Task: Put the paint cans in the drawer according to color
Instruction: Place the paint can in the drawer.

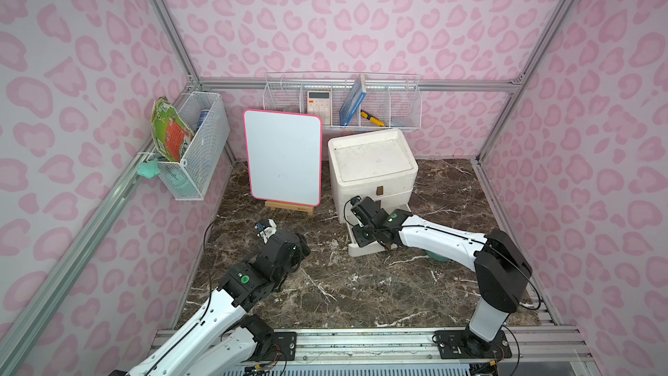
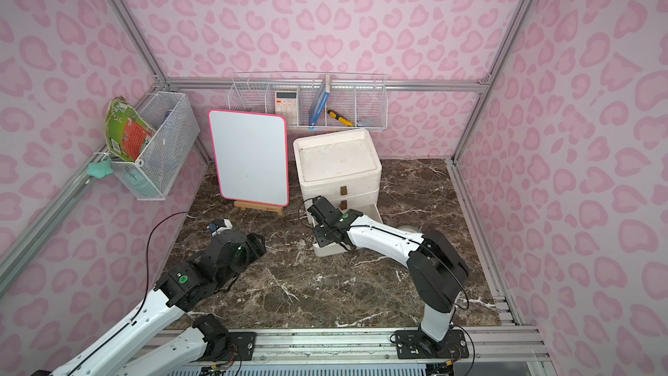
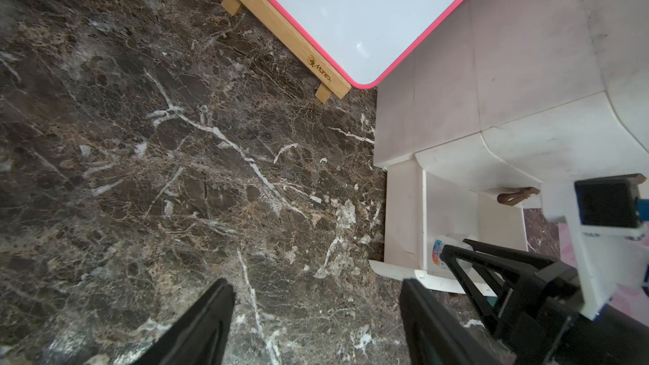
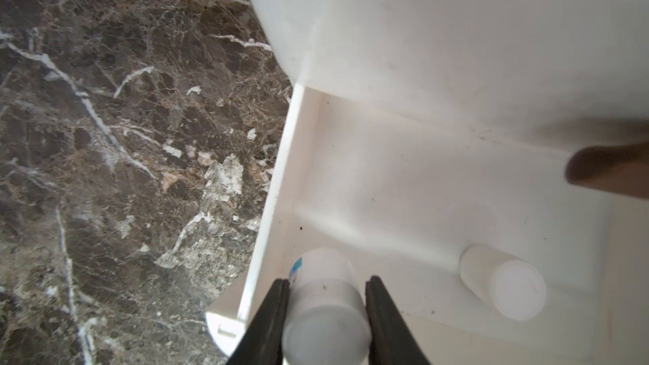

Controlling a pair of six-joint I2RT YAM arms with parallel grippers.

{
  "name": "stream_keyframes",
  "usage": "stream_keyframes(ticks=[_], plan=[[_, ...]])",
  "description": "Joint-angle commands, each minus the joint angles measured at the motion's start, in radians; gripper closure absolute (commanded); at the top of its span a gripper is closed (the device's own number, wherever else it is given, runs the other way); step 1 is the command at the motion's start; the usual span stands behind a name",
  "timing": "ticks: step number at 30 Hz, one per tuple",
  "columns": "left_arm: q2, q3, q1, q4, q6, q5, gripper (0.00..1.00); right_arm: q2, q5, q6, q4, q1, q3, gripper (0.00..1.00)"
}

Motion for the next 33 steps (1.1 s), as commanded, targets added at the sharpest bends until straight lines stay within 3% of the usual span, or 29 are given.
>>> stream_keyframes(ticks=[1,5,12,17,21,24,28,33], plan=[[0.007,0.003,0.001,-0.003,0.010,-0.014,0.21,0.021,0.041,0.028,0.027,0.001,0.000,1.00],[0.010,0.006,0.000,-0.004,0.010,-0.016,0.22,0.061,0.055,0.043,0.022,0.002,0.010,0.97],[0.029,0.020,0.000,-0.003,0.018,-0.009,0.22,0.075,0.096,0.050,0.019,0.014,0.029,0.58],[0.057,0.063,0.000,-0.002,0.058,-0.003,0.21,0.017,0.122,0.041,-0.004,0.037,0.061,0.48],[0.096,0.105,0.001,0.020,0.104,-0.001,0.20,-0.061,0.126,0.048,-0.037,0.042,0.044,0.45],[0.130,0.140,0.002,0.036,0.124,0.010,0.20,-0.147,0.127,0.039,-0.029,0.052,-0.026,0.48],[0.183,0.189,0.000,0.096,0.179,0.023,0.20,-0.310,0.129,0.015,0.111,0.074,-0.263,0.56],[0.253,0.253,0.003,0.180,0.251,0.033,0.19,-0.459,0.110,0.111,0.284,0.079,-0.515,0.61]])
